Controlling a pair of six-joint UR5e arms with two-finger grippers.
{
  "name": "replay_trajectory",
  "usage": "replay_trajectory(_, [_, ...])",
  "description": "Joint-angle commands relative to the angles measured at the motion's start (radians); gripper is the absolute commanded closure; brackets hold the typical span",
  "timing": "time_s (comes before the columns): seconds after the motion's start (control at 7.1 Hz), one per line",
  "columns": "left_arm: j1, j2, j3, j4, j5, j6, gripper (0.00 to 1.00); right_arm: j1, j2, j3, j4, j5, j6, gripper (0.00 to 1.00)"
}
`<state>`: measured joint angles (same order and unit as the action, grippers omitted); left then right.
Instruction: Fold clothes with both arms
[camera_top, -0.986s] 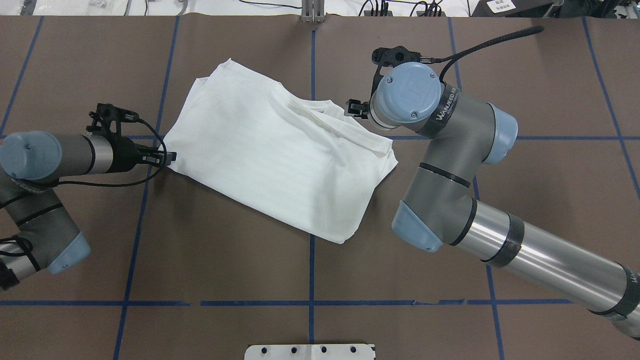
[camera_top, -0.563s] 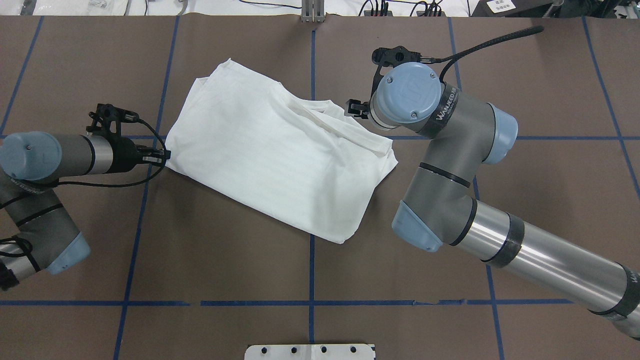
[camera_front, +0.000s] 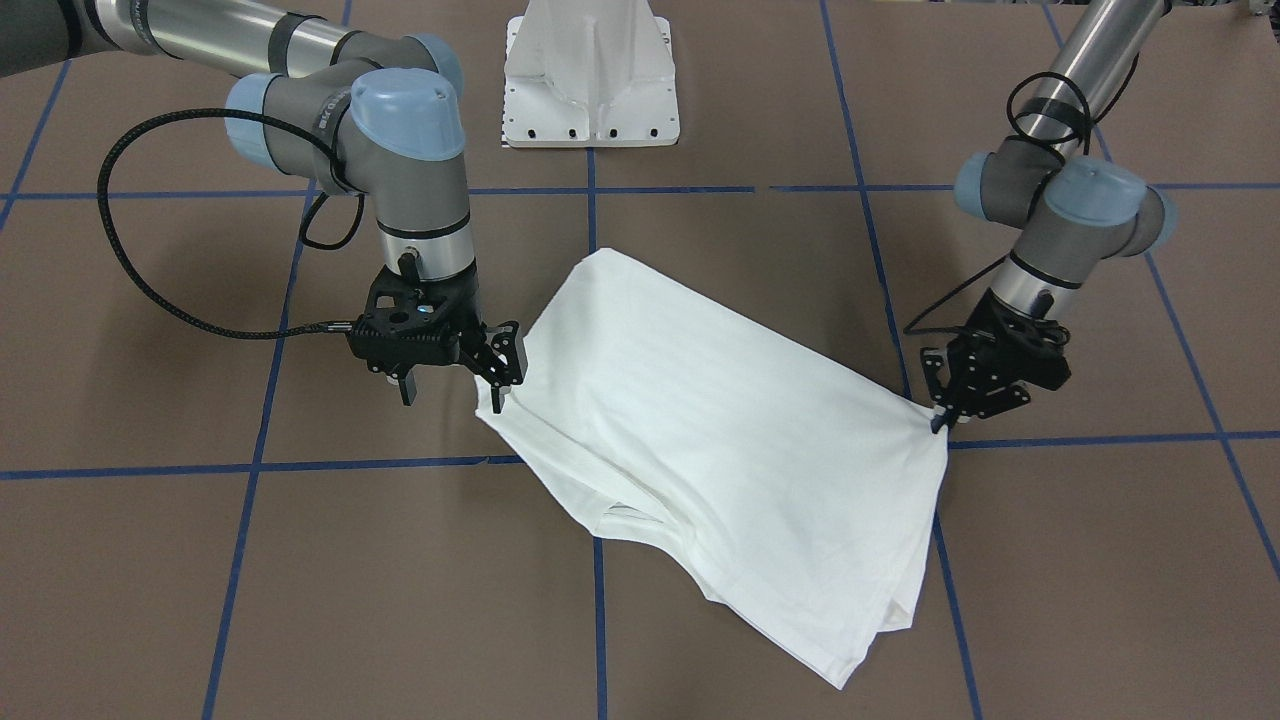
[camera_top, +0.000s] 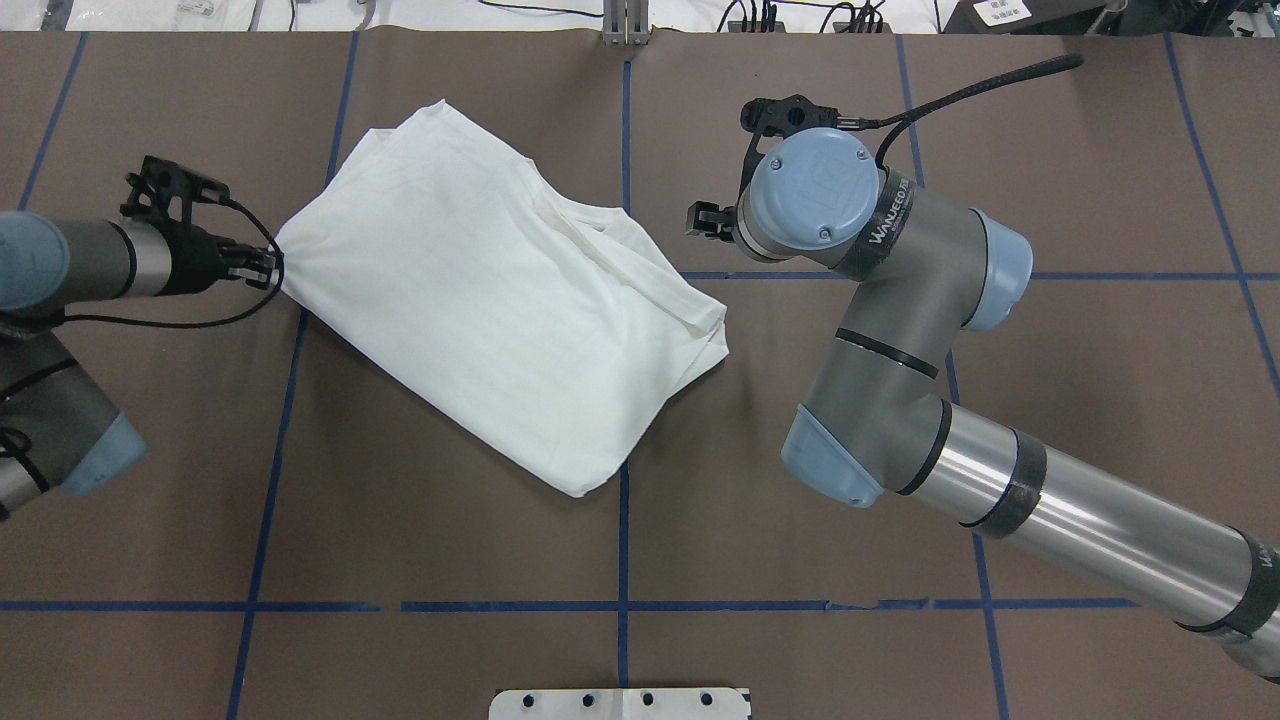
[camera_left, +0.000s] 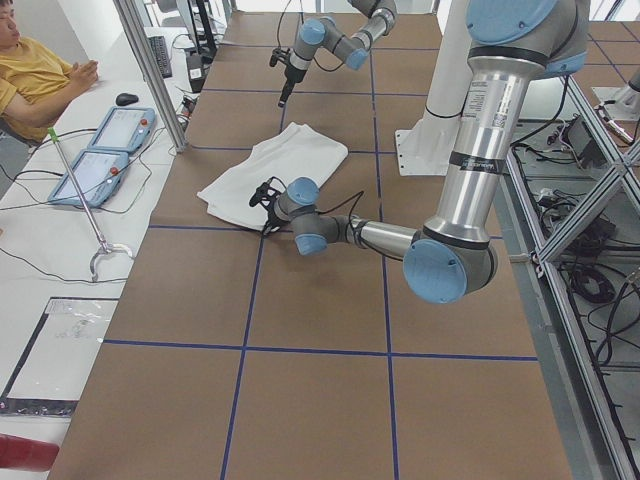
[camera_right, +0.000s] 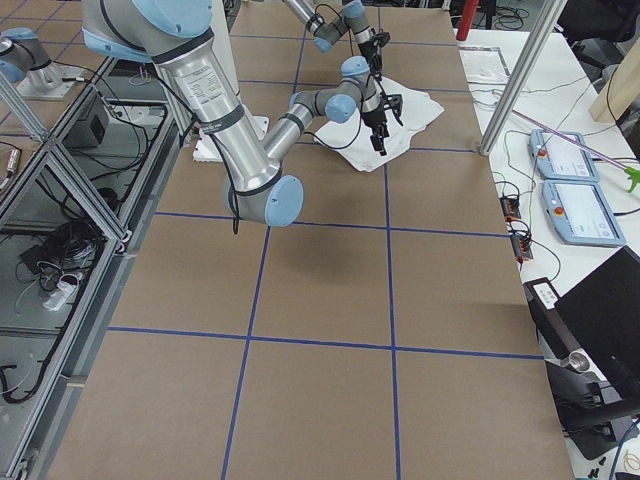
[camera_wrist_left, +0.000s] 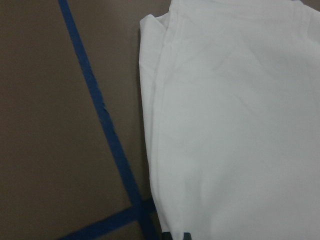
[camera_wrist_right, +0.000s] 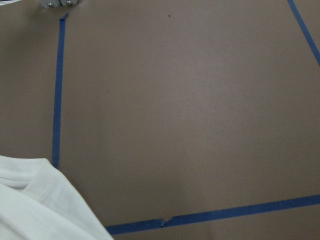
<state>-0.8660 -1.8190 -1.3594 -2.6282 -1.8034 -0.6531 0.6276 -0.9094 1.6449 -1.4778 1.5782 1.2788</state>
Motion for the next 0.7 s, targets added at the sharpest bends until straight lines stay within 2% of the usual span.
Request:
replay_trajectory(0.0, [-0.112,-0.205,0.215,0.081,0.002,0.081,1.00,-0.012,0.004,0.001,0.001,-0.009,0.010,0.00])
replay_trajectory(0.28, [-0.119,-0.415,0.388,0.193,0.129,0.073,1.00,-0.057,0.018,0.013,0.001,-0.024,0.068,0.00])
replay_trajectory(0.42, [-0.122,-0.413,0.391,0.185,0.125,0.082,0.19,-0.086,0.029,0.010,-0.001,-0.033,0.115,0.00])
replay_trajectory(0.56, [-0.122,-0.396,0.347,0.169,0.121,0.085,0.00,-0.132,0.053,-0.003,-0.004,-0.047,0.201,0.00])
